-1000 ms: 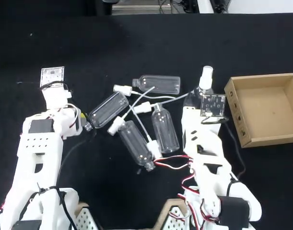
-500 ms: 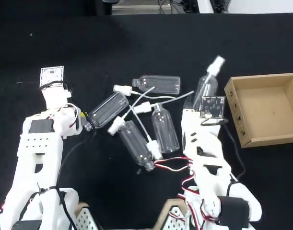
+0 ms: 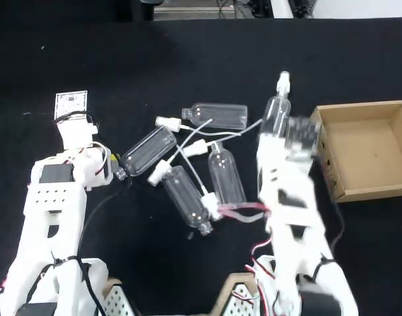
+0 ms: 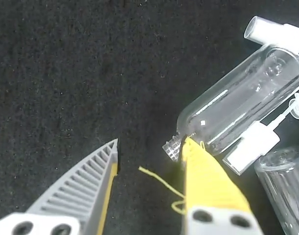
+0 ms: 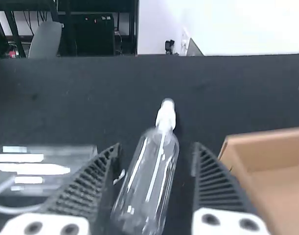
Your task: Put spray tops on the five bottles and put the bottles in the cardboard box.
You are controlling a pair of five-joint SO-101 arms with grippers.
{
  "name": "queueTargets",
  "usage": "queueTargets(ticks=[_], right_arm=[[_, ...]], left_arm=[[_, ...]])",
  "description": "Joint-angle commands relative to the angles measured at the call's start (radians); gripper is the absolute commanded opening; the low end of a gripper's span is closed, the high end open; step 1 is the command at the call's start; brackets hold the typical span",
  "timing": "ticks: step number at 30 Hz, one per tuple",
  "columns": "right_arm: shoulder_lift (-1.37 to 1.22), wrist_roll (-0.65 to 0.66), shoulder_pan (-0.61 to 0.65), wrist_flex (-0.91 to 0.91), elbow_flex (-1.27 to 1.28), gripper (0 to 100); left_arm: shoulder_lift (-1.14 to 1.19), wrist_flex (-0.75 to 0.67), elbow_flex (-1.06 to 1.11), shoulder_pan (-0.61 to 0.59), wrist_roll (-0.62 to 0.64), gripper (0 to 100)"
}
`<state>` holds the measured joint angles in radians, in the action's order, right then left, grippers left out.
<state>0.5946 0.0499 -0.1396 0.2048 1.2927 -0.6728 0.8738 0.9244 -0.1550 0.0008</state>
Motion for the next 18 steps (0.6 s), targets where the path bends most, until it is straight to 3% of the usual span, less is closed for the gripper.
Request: queueTargets(ticks=[1,4,18], right_arm=[[0.084,-0.020,-0.006,-0.758,-0.463,23.7],[0.022,-0.052,-0.005,-0.936,-0.682,23.7],[-0.591,-0.054,0.041,-1.099,-1.211,24.0]], left_arm=[[-0.014,-0.018,-0.016,0.005,0.005,20],[-0.014,-0.015,-0.016,0.005,0.005,20],[-0.015,-0.009,-0.005,0.013,0.005,20]])
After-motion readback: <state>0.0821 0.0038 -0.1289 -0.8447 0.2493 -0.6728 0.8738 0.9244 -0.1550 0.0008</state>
